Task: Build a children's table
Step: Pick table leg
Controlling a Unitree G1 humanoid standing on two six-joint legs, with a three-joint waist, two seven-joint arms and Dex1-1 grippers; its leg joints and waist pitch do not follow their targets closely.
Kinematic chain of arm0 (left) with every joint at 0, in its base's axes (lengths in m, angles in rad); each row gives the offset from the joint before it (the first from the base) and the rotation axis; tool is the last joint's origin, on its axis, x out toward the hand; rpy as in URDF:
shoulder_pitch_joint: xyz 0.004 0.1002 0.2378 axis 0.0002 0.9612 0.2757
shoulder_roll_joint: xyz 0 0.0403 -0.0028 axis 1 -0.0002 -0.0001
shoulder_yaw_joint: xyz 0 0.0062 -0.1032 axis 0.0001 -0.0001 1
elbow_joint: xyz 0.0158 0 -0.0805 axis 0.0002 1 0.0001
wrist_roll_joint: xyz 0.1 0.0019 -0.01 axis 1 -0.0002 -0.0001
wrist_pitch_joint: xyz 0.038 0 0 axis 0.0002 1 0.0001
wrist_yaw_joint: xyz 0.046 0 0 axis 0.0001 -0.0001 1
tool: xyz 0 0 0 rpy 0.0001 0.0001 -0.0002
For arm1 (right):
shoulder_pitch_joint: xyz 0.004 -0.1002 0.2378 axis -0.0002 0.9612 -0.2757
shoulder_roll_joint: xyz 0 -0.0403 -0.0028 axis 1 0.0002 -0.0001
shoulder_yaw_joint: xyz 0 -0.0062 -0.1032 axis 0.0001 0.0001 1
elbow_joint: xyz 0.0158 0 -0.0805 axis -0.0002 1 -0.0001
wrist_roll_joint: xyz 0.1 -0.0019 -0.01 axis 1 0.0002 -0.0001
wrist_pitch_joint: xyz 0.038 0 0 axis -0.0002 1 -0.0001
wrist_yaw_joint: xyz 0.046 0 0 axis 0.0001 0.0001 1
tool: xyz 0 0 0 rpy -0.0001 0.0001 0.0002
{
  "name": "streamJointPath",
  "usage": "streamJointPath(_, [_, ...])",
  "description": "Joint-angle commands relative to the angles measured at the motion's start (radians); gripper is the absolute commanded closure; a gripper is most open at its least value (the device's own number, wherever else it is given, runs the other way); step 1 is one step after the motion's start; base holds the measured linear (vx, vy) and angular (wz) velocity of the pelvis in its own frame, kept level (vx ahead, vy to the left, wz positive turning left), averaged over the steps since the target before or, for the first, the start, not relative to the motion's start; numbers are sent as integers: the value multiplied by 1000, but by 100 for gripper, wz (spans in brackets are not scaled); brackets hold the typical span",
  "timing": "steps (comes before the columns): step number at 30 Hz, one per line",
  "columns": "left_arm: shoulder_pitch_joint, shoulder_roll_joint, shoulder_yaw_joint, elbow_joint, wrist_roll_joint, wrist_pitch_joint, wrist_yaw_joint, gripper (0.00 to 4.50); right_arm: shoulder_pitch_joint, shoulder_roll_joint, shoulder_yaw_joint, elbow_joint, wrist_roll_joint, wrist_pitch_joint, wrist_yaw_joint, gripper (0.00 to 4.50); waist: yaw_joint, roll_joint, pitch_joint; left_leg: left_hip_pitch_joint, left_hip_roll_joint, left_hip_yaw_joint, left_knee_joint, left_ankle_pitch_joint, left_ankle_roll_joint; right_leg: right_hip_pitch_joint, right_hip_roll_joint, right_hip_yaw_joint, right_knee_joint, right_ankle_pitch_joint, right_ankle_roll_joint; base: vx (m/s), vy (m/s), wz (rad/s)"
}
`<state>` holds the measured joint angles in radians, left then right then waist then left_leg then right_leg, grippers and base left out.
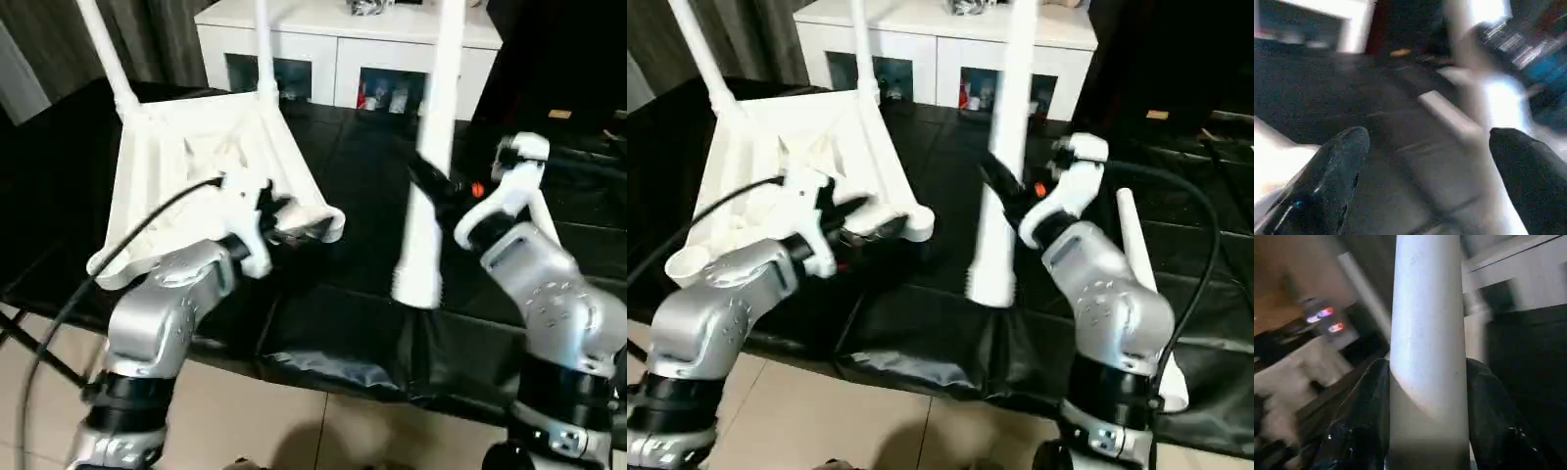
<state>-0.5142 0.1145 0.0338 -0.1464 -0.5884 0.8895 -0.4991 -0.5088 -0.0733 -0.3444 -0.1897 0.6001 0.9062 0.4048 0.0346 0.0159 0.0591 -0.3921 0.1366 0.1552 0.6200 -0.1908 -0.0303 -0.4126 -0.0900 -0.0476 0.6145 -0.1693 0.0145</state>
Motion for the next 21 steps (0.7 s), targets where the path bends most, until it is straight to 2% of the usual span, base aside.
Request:
streamJointPath(1, [-17,-6,27,-21,-77,61,-12,0,-13,-12,0,-13,36,22,21,280,6,-16,-69,9,63,-16,-84,-201,12,44,-52,38,-76,-292,-198,0,0,0])
streamJointPath(3, [-51,-41,62,-1,-162,122,-3,0,-21,-18,5,-19,65,45,44,280,7,-18,-70,7,62,-12,-82,-168,20,48,-49,37,-73,-259,-204,0,0,0])
streamJointPath(8, [-105,-70,118,37,-222,180,7,0,-26,-34,24,-31,110,72,69,280,10,-16,-72,12,64,-4,-79,-138,35,49,-47,38,-74,-228,-211,0,0,0])
streamJointPath(9, [-112,-71,128,44,-228,185,10,0,-25,-38,30,-33,113,73,74,280,11,-13,-71,13,65,-5,-80,-137,34,49,-47,37,-74,-227,-211,0,0,0])
streamJointPath(10, [-135,-71,167,72,-249,181,35,0,-17,-61,59,-44,101,66,93,280,11,-16,-71,12,65,-5,-80,-139,33,51,-47,38,-75,-227,-208,0,0,0])
streamJointPath(11, [-148,-69,187,86,-256,174,49,0,-10,-76,78,-51,88,61,104,280,13,-12,-71,14,63,-4,-80,-147,29,50,-45,38,-76,-228,-205,0,0,0])
streamJointPath(12, [-159,-63,199,94,-260,164,51,0,1,-97,106,-62,68,50,121,280,13,-14,-70,14,64,-4,-80,-149,26,52,-46,39,-77,-229,-203,0,0,0])
streamJointPath(13, [-160,-61,201,95,-262,163,52,0,2,-100,110,-63,65,49,123,280,15,-16,-70,13,65,-4,-81,-149,23,53,-46,40,-78,-234,-193,0,0,0])
streamJointPath(14, [-179,-52,215,110,-265,160,67,0,18,-128,152,-80,42,33,149,280,18,-16,-70,12,65,-5,-81,-146,21,54,-48,40,-77,-241,-185,0,0,0])
streamJointPath(15, [-189,-50,224,118,-268,166,80,0,26,-139,169,-88,34,27,161,280,20,-16,-70,15,66,-4,-80,-147,20,52,-47,40,-78,-243,-181,0,0,0])
streamJointPath(16, [-203,-42,220,136,-261,170,81,0,38,-151,205,-105,20,21,175,280,24,-10,-69,14,67,-5,-82,-150,17,51,-48,41,-78,-246,-177,0,0,0])
streamJointPath(20, [-216,-41,212,145,-256,178,72,0,47,-175,250,-122,11,12,187,280,29,-11,-70,17,69,-6,-82,-155,11,50,-49,41,-77,-242,-186,0,0,0])
streamJointPath(21, [-216,-41,212,145,-256,178,72,19,47,-175,250,-122,11,12,187,280,28,-12,-70,17,69,-6,-82,-158,11,51,-49,41,-77,-242,-187,0,0,0])
